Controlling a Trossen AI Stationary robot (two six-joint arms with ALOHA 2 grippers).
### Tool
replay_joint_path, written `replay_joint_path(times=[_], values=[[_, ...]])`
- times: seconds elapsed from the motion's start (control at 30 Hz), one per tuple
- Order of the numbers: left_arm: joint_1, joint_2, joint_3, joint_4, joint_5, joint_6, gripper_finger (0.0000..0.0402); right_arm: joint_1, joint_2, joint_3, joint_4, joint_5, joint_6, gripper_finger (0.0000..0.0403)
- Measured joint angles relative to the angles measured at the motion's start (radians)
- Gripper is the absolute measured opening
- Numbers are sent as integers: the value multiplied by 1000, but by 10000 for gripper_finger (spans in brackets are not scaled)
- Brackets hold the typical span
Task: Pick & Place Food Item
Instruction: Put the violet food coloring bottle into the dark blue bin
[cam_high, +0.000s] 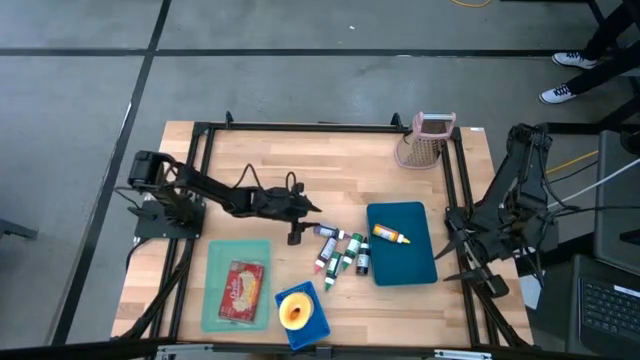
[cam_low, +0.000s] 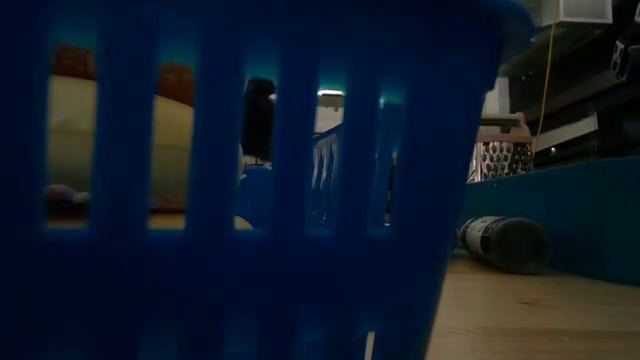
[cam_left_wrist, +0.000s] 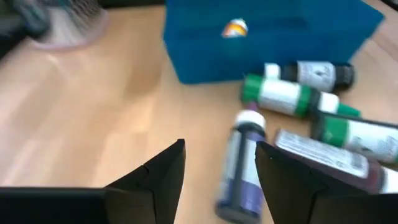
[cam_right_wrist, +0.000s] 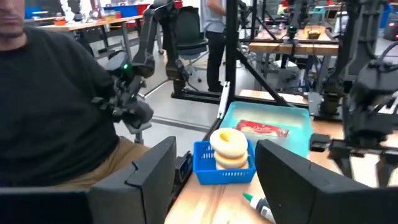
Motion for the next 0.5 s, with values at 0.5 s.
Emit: replay_joint_path(times=[0.5], values=[[3, 125, 58, -26, 71, -64, 212, 0, 0, 0, -3, -56, 8, 217]])
